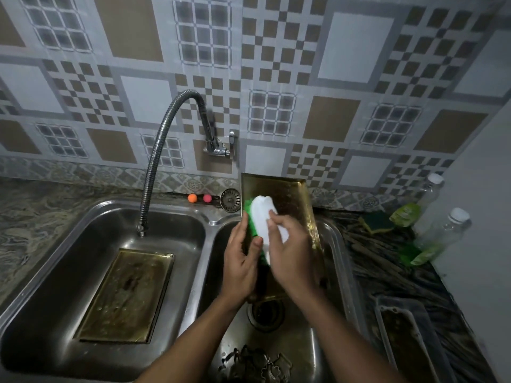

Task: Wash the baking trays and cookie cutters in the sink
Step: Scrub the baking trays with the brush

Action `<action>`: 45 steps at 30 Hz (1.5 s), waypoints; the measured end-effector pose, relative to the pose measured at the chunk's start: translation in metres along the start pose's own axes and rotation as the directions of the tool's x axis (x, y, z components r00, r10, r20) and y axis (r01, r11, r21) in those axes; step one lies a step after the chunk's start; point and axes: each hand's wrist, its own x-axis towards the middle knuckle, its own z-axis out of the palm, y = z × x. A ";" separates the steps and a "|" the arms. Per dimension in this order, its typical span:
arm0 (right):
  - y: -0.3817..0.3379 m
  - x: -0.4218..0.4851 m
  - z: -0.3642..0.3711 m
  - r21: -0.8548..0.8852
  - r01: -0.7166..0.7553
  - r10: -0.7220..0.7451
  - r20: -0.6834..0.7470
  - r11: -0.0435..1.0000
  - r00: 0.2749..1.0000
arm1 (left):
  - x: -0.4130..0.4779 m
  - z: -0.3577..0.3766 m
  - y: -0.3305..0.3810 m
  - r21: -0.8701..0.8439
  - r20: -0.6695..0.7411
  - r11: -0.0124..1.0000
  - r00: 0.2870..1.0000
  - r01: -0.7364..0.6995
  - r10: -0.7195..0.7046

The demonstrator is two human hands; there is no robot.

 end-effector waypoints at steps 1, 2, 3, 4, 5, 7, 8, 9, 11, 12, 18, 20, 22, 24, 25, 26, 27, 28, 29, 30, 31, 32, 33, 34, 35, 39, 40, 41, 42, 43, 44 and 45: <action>0.000 -0.011 0.002 0.030 0.027 -0.027 0.011 0.999 1.000 | 0.003 -0.003 -0.002 -0.004 -0.021 1.000 1.000 -0.002 0.002; 0.002 -0.021 0.001 0.050 0.047 -0.048 0.021 0.998 0.999 | 0.005 -0.006 -0.005 -0.007 -0.042 1.000 0.999 0.005 -0.005; 0.006 -0.028 -0.002 0.060 0.062 -0.063 0.024 0.996 0.998 | 0.007 -0.008 -0.006 -0.007 -0.060 1.000 0.998 0.009 -0.009; 0.012 -0.033 -0.007 0.057 0.075 -0.076 0.019 0.996 0.997 | 0.007 -0.009 -0.007 -0.005 -0.069 1.000 0.998 0.008 -0.008; 0.017 -0.035 -0.012 0.044 0.086 -0.086 0.002 0.995 0.996 | 0.007 -0.009 -0.007 -0.006 -0.065 1.000 0.998 0.002 -0.002; 0.022 -0.034 -0.018 0.017 0.088 -0.087 -0.052 0.996 0.995 | 0.003 -0.003 -0.005 0.000 -0.038 1.000 0.999 -0.012 0.012; 0.021 -0.033 -0.017 0.010 0.094 -0.093 -0.070 0.996 0.993 | 0.002 0.001 -0.004 0.007 -0.025 1.000 1.000 -0.017 0.017; 0.018 -0.033 -0.015 0.010 0.100 -0.099 -0.065 0.995 0.993 | 0.004 0.005 -0.003 0.017 -0.019 1.000 1.000 -0.016 0.016; 0.010 -0.040 -0.011 0.037 0.105 -0.106 0.020 0.994 0.994 | 0.007 0.007 -0.003 0.019 -0.045 1.000 0.999 0.012 -0.011; 0.009 -0.044 -0.011 0.056 0.119 -0.123 0.072 0.991 0.990 | 0.010 0.006 -0.005 0.008 -0.064 1.000 0.998 0.026 -0.026; 0.041 -0.040 -0.047 -0.024 0.277 -0.264 0.232 0.961 0.936 | 0.012 -0.005 -0.013 0.026 -0.070 1.000 0.998 0.009 -0.007; 0.053 -0.039 -0.060 -0.072 0.250 -0.229 0.215 0.966 0.949 | 0.011 -0.006 -0.012 0.026 -0.088 1.000 0.996 0.014 -0.011; 0.068 -0.040 -0.072 -0.135 0.187 -0.162 0.174 0.973 0.971 | 0.013 -0.009 -0.007 0.000 -0.117 1.000 0.993 0.000 0.000; 0.083 -0.040 -0.080 -0.181 0.109 -0.087 0.128 0.977 0.988 | 0.017 -0.012 -0.001 -0.023 -0.125 1.000 0.992 -0.020 0.017; 0.086 -0.042 -0.081 -0.174 0.076 -0.059 0.100 0.982 0.993 | 0.019 -0.012 0.001 -0.015 -0.118 0.999 0.993 -0.029 0.027; 0.085 -0.044 -0.079 -0.156 0.060 -0.048 0.083 0.986 0.995 | 0.020 -0.012 0.002 -0.001 -0.110 0.999 0.993 -0.034 0.033; 0.080 -0.046 -0.075 -0.135 0.061 -0.050 0.087 0.989 0.995 | 0.021 -0.011 0.003 0.011 -0.103 1.000 0.994 -0.028 0.029; 0.075 -0.049 -0.070 -0.111 0.074 -0.062 0.108 0.991 0.992 | 0.021 -0.010 0.002 0.020 -0.104 1.000 0.994 -0.016 0.018; 0.071 -0.052 -0.066 -0.082 0.087 -0.076 0.137 0.993 0.988 | 0.020 -0.009 0.002 0.024 -0.110 1.000 0.994 -0.003 0.006; 0.070 -0.054 -0.063 -0.061 0.089 -0.078 0.160 0.994 0.984 | 0.018 -0.010 0.000 0.027 -0.116 1.000 0.993 0.007 -0.004; 0.070 -0.054 -0.062 -0.056 0.077 -0.067 0.166 0.995 0.984 | 0.017 -0.012 -0.002 0.034 -0.116 0.999 0.993 0.015 -0.011; 0.072 -0.051 -0.063 -0.059 0.050 -0.041 0.148 0.997 0.988 | 0.016 -0.014 -0.004 0.047 -0.113 0.998 0.993 0.030 -0.025; 0.074 -0.048 -0.065 -0.050 0.004 0.001 0.113 0.999 0.994 | 0.015 -0.016 -0.006 0.068 -0.112 0.996 0.993 0.056 -0.048; 0.074 -0.044 -0.069 -0.016 -0.049 0.050 0.073 0.999 0.996 | 0.014 -0.019 -0.010 0.099 -0.112 0.992 0.991 0.083 -0.072; 0.073 -0.039 -0.072 0.030 -0.098 0.097 0.033 0.995 0.995 | 0.013 -0.022 -0.014 0.136 -0.115 0.985 0.989 0.103 -0.087; 0.065 -0.016 -0.079 0.094 -0.132 0.138 -0.070 0.987 0.988 | 0.009 -0.035 -0.029 0.323 -0.050 0.943 0.996 0.086 -0.074; 0.065 -0.008 -0.080 0.091 -0.137 0.142 -0.050 0.986 0.989 | 0.007 -0.038 -0.031 0.357 -0.023 0.932 0.998 0.070 -0.066; 0.070 -0.001 -0.079 0.084 -0.146 0.148 -0.016 0.986 0.989 | 0.006 -0.040 -0.032 0.377 0.006 0.925 0.999 0.041 -0.046; 0.072 0.007 -0.078 0.085 -0.170 0.168 0.030 0.982 0.985 | 0.005 -0.042 -0.032 0.389 0.034 0.921 0.999 -0.002 -0.013; 0.076 0.015 -0.075 0.070 -0.203 0.198 0.075 0.977 0.977 | 0.005 -0.043 -0.032 0.400 0.057 0.915 0.998 -0.050 0.030; 0.079 0.021 -0.073 0.051 -0.238 0.230 0.129 0.970 0.965 | 0.004 -0.043 -0.031 0.409 0.070 0.908 0.995 -0.093 0.070; 0.080 0.026 -0.072 0.022 -0.265 0.256 0.186 0.964 0.948 | 0.005 -0.042 -0.030 0.411 0.071 0.903 0.992 -0.126 0.106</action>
